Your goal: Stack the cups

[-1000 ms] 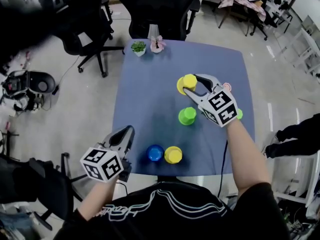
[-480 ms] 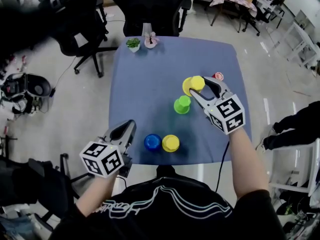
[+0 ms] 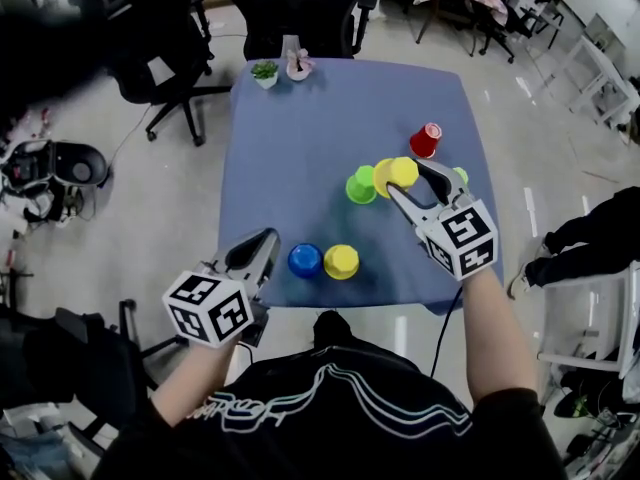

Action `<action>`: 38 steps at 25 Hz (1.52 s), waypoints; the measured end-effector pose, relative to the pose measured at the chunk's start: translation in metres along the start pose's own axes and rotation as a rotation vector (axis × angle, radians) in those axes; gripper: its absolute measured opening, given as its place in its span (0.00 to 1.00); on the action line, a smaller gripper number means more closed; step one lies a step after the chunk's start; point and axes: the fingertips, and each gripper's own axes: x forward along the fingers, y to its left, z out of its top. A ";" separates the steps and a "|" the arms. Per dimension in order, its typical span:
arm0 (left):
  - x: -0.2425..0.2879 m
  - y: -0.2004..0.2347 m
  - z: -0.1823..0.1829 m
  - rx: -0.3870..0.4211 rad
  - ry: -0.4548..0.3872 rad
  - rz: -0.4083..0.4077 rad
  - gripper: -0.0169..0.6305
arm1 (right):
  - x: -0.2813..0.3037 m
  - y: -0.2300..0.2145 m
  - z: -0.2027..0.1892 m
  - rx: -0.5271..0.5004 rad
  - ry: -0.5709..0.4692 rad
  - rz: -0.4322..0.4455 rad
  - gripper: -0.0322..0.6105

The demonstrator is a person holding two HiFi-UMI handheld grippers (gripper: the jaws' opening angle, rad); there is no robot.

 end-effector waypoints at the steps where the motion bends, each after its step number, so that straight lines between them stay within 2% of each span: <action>1: -0.001 -0.001 -0.002 0.002 0.004 -0.002 0.06 | -0.004 0.003 -0.002 0.002 0.000 -0.001 0.43; 21: -0.019 -0.024 -0.058 0.004 0.072 -0.043 0.06 | -0.050 0.068 -0.064 0.135 0.034 0.005 0.43; 38: -0.021 -0.021 -0.085 -0.018 0.116 -0.049 0.06 | -0.046 0.108 -0.106 0.181 0.103 0.059 0.43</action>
